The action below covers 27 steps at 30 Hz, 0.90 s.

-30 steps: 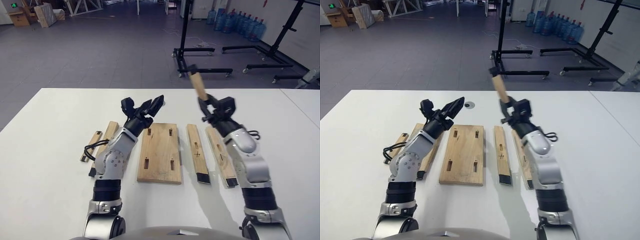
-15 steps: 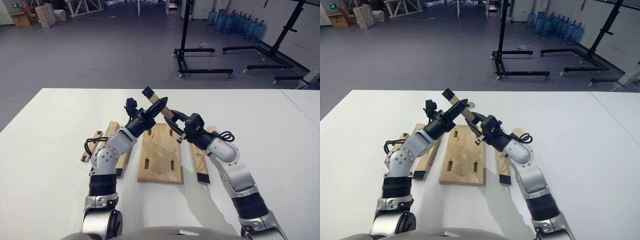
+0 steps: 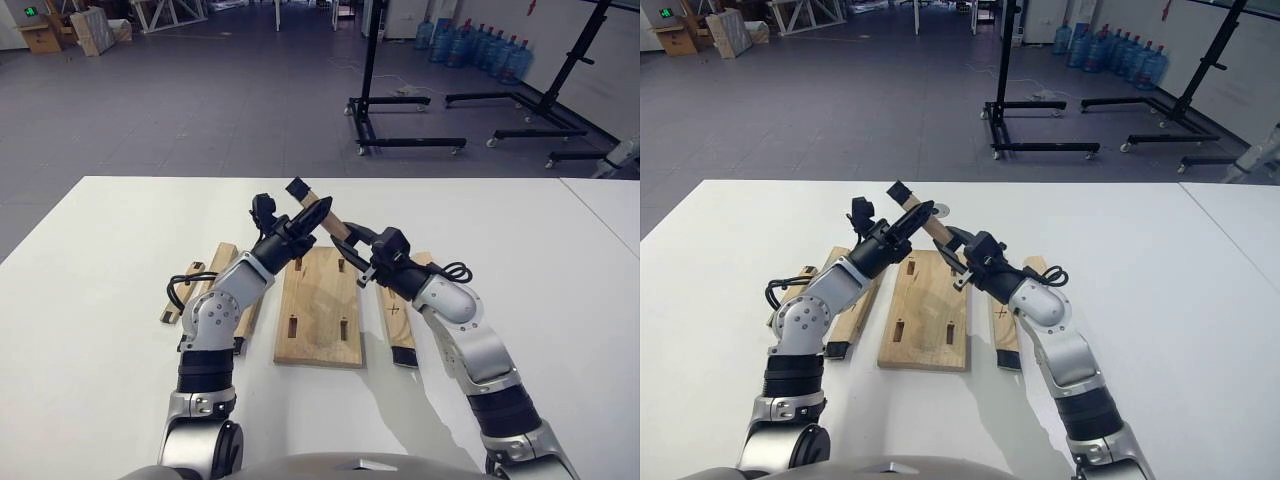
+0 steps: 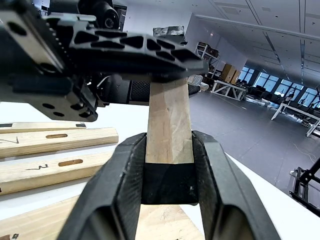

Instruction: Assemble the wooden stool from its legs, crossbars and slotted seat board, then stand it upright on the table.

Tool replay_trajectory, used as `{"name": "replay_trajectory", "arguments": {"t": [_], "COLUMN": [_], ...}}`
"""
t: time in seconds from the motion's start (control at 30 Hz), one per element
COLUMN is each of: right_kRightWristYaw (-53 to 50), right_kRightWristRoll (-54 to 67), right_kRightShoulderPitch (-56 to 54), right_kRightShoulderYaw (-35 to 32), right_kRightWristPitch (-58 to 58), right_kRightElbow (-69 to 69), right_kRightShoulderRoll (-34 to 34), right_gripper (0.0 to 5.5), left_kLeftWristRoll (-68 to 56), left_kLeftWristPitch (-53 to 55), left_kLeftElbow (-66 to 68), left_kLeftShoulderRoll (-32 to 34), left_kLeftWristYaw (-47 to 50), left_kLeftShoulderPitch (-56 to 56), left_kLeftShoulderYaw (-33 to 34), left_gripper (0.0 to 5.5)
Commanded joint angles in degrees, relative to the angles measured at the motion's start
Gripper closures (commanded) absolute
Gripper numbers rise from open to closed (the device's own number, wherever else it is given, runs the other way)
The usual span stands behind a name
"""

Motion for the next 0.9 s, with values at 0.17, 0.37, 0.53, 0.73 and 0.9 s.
{"name": "replay_trajectory", "arguments": {"t": [0.17,0.37,0.53,0.73,0.9], "right_kRightWristYaw": [1.08,0.78,-1.43,-4.48,-8.59], "right_kRightWristRoll": [0.77,0.71,1.33,3.58,3.21], "right_kRightShoulderPitch": [-0.45,0.2,1.88,5.58,5.43], "right_kRightShoulderYaw": [-1.11,-1.13,-2.17,-5.15,-8.44], "right_kRightWristPitch": [0.77,1.0,3.12,5.64,6.26], "right_kRightElbow": [0.87,0.45,-0.05,-2.78,-2.87], "right_kRightShoulderRoll": [-0.89,-0.82,0.14,1.73,2.46], "right_gripper": [4.19,4.2,4.2,2.91,2.42], "left_kLeftWristRoll": [1.52,2.41,6.08,14.0,21.55], "left_kLeftWristPitch": [-1.84,-2.46,-4.77,-14.67,-19.41], "left_kLeftElbow": [-0.33,-0.16,0.51,-2.76,-4.18], "left_kLeftShoulderRoll": [0.07,0.25,0.96,3.02,6.3], "left_kLeftWristYaw": [-1.49,-1.14,0.94,4.06,5.73], "left_kLeftShoulderPitch": [0.42,0.73,0.12,-0.74,0.93], "left_kLeftShoulderYaw": [0.12,0.46,1.21,3.95,3.42], "left_gripper": [5.09,5.1,5.1,5.11,5.11]}}
